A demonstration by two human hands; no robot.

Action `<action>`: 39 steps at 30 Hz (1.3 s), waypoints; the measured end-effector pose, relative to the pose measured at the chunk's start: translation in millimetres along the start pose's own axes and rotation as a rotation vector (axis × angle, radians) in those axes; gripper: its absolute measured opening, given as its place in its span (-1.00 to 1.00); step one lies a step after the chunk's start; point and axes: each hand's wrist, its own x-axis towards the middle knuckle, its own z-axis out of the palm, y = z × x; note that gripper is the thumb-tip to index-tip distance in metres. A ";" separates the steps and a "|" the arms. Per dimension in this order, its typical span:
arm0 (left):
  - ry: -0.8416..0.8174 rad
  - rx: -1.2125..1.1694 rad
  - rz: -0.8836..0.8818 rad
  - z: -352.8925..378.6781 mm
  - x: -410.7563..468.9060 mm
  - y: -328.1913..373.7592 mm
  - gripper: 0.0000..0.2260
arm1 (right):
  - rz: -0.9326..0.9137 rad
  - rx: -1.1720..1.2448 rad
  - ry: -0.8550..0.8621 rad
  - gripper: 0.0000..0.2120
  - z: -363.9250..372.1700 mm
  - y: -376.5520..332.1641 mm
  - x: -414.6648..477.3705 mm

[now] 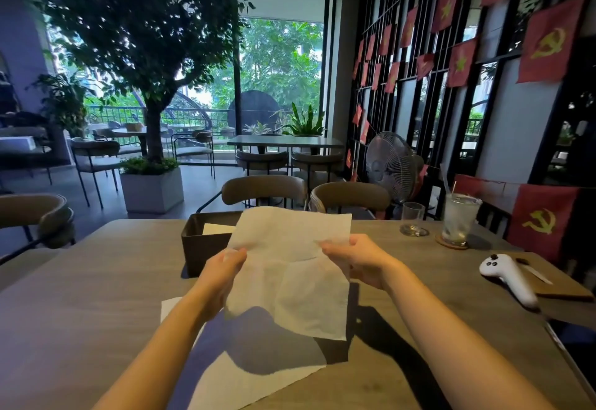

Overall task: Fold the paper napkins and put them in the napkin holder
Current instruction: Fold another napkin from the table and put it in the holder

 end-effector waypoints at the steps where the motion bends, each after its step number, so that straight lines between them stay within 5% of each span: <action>1: 0.008 -0.003 -0.002 -2.8 1.2 -2.0 -0.93 | 0.020 -0.012 -0.002 -0.60 -0.6 1.9 -0.6; 10: -0.018 -0.038 0.021 -1.3 2.5 0.7 -0.80 | 0.055 0.017 -0.054 -0.59 -18.5 2.8 -11.7; 25: -0.193 -0.237 0.247 -6.5 -1.2 41.0 -0.76 | -0.601 -0.019 0.156 -0.79 -29.8 -46.0 -46.6; 28: -0.271 -0.264 0.263 -9.8 -0.7 38.5 -0.81 | -0.561 -0.020 0.083 -0.78 -32.1 -41.7 -48.9; 33: -0.289 -0.351 0.254 -13.0 -4.3 42.5 -0.55 | -0.528 0.013 0.045 -0.59 -37.1 -38.0 -46.9; 37: -0.243 -0.217 0.243 -12.1 -7.3 48.3 -0.42 | -0.524 0.245 -0.141 -0.68 -39.6 -37.9 -50.0; 39: -0.173 -0.087 0.307 -8.8 -5.5 48.2 -0.54 | -0.511 0.290 -0.105 -0.76 -37.7 -39.1 -50.7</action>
